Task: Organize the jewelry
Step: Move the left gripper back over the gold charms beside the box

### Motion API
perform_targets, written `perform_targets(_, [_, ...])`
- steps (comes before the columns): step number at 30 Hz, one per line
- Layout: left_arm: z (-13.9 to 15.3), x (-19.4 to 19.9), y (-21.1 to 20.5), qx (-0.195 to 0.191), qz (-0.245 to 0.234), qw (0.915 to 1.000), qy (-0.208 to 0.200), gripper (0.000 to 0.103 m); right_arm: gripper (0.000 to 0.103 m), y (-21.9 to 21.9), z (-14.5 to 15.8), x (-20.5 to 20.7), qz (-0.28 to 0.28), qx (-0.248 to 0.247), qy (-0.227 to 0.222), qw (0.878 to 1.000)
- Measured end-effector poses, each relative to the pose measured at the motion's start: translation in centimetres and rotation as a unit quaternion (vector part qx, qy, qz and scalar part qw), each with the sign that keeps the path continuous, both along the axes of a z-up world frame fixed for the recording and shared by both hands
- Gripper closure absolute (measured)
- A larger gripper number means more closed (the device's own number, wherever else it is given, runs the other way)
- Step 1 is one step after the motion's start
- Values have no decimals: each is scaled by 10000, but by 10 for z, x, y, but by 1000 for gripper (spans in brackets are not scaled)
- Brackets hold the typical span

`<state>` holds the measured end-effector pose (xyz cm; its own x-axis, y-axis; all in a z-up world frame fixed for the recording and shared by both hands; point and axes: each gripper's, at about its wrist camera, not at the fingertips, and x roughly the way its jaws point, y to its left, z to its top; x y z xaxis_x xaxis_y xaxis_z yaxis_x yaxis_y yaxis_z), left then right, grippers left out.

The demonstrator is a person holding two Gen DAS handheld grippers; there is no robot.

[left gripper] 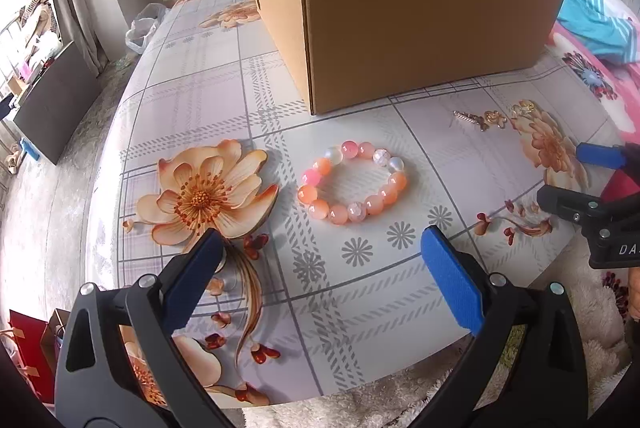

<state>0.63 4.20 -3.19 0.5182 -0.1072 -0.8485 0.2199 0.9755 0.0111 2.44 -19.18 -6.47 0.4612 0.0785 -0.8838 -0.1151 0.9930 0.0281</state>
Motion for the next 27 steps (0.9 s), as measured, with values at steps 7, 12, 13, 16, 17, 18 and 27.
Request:
perform_targets(7, [0,2,1,-22,-57,10000,38,7,6,-1,-4,-2,26,15,-143,9999])
perform_targets(12, [-2,2,3,-55,-266,9996,-120,7,6,-12,0,-10,44,240,-107,9996])
perform_targets(13, [-2,2,3,-42,-325,9994,-135,7,6,-18,4,-12,-32,459,-122,9989])
perform_targets(16, [1,2,3,90,-406,9991,-120,7,6,-48,21,-15,-410,1200,-386,9912])
perform_targets(17, [3,2,4,142,-383,9990,-187,7,6,-58,26,-17,-484,1386,-492,9879])
perform_targets(18, [6,0,4,113,-396,9987,-299,7,6,-65,32,-18,-527,1498,-605,9854])
perform_targets(27, [45,-5,-40,-441,-1318,9831,-1195,36,36,-65,37,-19,-158,1745,-1066,9787])
